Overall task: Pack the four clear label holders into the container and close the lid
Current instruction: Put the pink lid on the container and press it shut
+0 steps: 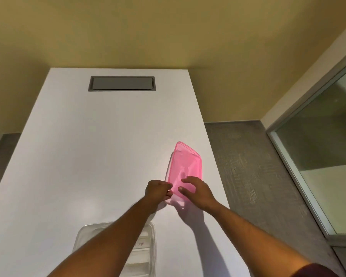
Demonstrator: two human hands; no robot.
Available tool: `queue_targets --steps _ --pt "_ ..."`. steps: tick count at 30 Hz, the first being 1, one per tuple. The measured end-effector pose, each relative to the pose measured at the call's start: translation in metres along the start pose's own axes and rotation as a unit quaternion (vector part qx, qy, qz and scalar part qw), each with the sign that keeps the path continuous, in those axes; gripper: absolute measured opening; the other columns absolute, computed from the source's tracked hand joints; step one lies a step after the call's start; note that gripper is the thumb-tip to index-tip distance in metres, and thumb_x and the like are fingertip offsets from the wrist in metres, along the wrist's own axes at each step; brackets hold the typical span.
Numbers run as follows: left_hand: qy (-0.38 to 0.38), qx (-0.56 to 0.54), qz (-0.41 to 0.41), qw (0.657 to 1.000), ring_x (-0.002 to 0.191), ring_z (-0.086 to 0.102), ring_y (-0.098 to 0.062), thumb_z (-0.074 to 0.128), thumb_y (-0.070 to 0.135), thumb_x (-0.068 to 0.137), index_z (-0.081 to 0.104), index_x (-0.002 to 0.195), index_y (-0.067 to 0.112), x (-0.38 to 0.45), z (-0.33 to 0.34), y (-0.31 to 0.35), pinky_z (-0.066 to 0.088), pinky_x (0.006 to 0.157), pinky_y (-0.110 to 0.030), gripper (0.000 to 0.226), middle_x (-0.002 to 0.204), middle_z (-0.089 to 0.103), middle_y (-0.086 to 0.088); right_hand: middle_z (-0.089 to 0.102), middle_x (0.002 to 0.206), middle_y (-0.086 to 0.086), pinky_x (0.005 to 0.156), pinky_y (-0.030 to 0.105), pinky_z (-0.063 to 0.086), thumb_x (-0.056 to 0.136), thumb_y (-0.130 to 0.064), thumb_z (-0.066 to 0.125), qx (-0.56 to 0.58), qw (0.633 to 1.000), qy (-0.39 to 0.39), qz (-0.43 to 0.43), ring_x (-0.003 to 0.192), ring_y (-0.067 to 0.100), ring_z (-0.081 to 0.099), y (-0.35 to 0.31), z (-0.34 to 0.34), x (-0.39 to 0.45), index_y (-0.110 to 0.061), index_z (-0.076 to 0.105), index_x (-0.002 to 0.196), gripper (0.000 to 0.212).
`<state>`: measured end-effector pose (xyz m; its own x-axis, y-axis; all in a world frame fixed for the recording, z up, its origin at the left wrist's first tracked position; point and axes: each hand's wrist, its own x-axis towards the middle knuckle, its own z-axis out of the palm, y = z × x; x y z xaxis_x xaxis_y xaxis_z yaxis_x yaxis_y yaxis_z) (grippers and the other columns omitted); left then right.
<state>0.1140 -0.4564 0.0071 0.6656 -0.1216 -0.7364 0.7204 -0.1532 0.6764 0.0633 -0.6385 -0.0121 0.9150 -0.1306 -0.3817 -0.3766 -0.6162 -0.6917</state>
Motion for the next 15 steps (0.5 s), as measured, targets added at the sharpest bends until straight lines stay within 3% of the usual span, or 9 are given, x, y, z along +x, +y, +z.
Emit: queue_targets --steps 2,5,11,15 --pt "-0.003 -0.003 0.019 1.000 0.053 0.066 -0.022 0.066 0.005 0.086 0.069 0.081 -0.004 -0.009 -0.004 0.009 0.058 0.058 -0.026 0.011 0.069 0.066 -0.018 0.062 0.139 -0.016 0.104 0.027 0.046 0.081 -0.061 0.075 0.002 0.999 0.022 -0.042 0.127 0.006 0.056 -0.008 0.003 -0.009 -0.034 0.069 0.123 0.050" --pt "-0.007 -0.021 0.032 0.999 0.077 0.076 -0.034 0.067 0.010 0.089 0.069 0.088 -0.004 -0.022 -0.012 0.020 0.064 0.080 -0.042 0.014 0.074 0.068 -0.018 0.070 0.126 -0.019 0.097 0.027 0.053 0.077 -0.060 0.079 -0.016 0.991 0.078 -0.106 0.114 0.000 0.063 -0.021 0.009 -0.019 -0.036 0.074 0.113 0.043" --pt "-0.012 -0.022 0.084 0.996 0.084 0.075 -0.023 0.068 0.035 0.092 0.072 0.095 0.010 -0.049 -0.040 0.024 0.064 0.076 -0.037 0.025 0.087 0.075 -0.009 0.076 0.105 -0.018 0.087 0.029 0.058 0.088 -0.022 0.079 -0.044 0.963 0.185 -0.191 0.096 0.003 0.070 -0.058 0.020 -0.042 -0.030 0.075 0.107 0.021" --pt "0.012 0.025 0.144 0.989 0.081 0.070 -0.019 0.061 0.048 0.093 0.070 0.102 0.014 -0.062 -0.072 0.021 0.057 0.074 -0.033 0.037 0.096 0.074 -0.006 0.070 0.094 -0.027 0.081 0.020 0.056 0.090 -0.012 0.074 -0.007 0.951 0.245 -0.191 0.087 -0.007 0.067 -0.088 0.023 -0.053 -0.027 0.075 0.101 0.018"
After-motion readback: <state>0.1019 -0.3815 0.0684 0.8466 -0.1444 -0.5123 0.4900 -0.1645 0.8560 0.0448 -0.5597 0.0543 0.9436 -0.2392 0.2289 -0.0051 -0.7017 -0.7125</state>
